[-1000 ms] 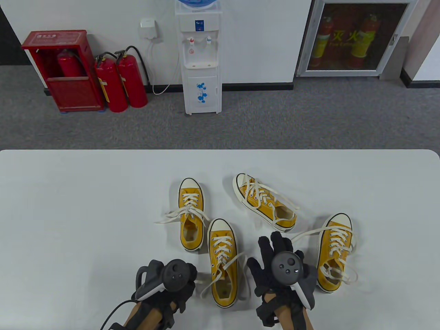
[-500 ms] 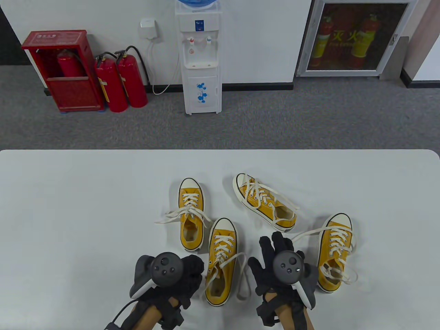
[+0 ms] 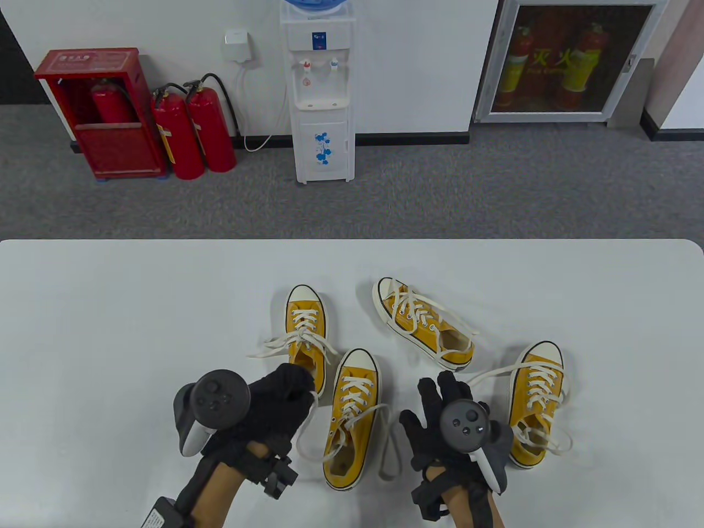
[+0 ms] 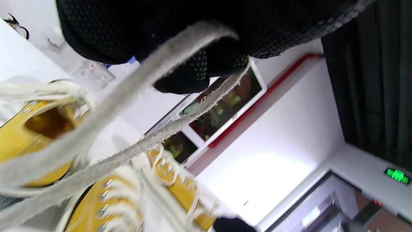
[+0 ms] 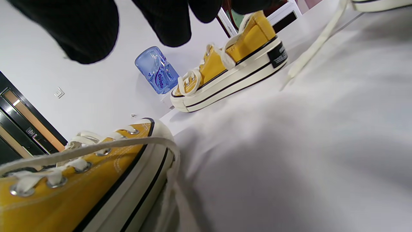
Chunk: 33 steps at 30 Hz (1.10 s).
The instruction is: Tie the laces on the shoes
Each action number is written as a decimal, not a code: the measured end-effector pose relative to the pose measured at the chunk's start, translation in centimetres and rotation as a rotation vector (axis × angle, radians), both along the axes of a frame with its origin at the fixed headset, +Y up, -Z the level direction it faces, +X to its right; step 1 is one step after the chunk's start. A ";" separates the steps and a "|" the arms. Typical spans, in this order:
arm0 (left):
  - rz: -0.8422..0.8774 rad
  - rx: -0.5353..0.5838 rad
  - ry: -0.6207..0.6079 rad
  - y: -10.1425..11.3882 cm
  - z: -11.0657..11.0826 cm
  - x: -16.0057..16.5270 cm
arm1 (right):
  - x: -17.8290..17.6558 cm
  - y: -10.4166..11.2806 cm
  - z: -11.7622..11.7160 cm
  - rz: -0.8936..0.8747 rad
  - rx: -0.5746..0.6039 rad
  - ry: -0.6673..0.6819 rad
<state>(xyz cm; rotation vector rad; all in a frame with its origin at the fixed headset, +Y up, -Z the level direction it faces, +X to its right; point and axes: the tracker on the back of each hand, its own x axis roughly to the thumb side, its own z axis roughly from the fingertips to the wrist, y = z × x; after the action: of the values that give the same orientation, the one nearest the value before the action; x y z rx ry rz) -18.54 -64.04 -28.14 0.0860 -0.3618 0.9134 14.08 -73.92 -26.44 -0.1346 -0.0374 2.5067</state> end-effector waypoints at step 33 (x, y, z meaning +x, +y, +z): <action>0.119 -0.029 0.297 -6.4 -1.3 -6.5 | -3.6 -2.2 -1.1 0.273 -0.181 0.065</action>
<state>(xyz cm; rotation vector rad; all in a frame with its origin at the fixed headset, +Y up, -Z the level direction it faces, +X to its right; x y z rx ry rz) -25.02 -70.40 -29.49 0.2153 -0.0675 1.0064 10.43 -76.10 -27.55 -0.1294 0.2115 2.7830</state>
